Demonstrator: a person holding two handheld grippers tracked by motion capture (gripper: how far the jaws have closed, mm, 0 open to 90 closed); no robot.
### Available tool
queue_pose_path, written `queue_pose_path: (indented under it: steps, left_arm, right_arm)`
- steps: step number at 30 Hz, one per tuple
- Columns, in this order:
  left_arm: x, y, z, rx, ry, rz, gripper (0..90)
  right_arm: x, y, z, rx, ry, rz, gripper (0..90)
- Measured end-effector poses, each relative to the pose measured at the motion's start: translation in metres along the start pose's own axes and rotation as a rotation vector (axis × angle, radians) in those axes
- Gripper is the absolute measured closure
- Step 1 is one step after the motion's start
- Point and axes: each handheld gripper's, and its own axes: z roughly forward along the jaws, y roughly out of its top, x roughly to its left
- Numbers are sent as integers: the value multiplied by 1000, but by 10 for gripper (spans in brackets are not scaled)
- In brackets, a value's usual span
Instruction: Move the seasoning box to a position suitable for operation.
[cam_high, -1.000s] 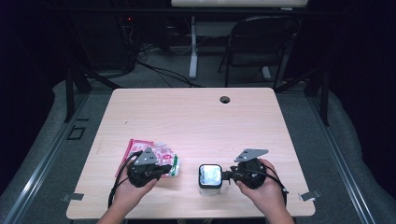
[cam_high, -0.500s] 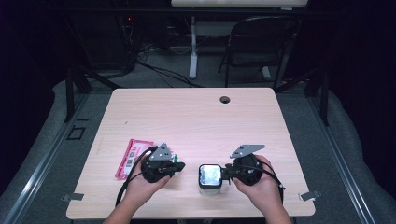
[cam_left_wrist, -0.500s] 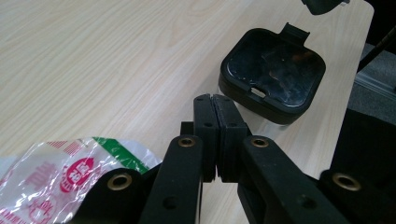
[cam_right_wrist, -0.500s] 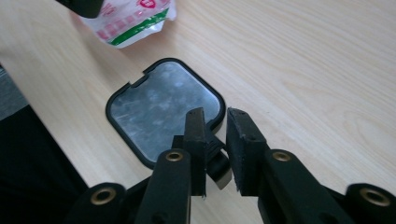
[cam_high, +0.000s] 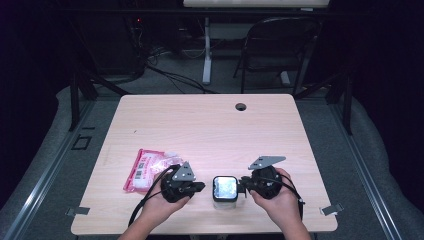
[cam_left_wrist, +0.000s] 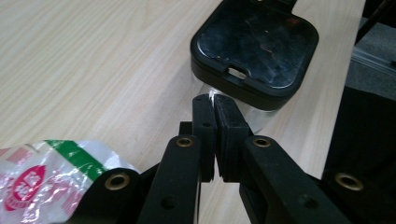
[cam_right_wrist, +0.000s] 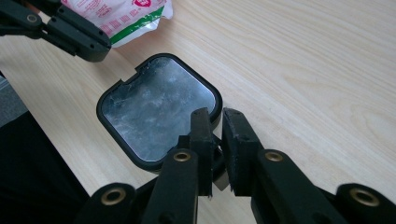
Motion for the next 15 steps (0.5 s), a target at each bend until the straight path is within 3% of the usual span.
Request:
queue_pose_path:
  steps: [9, 15]
  left_arm:
    - [-10, -4, 12, 30, -64, 30, 900]
    - [-15, -4, 15, 36, -69, 49, 900]
  right_arm:
    - [-1, -5, 6, 3, 14, 14, 832]
    - [0, -7, 7, 20, 13, 15, 835]
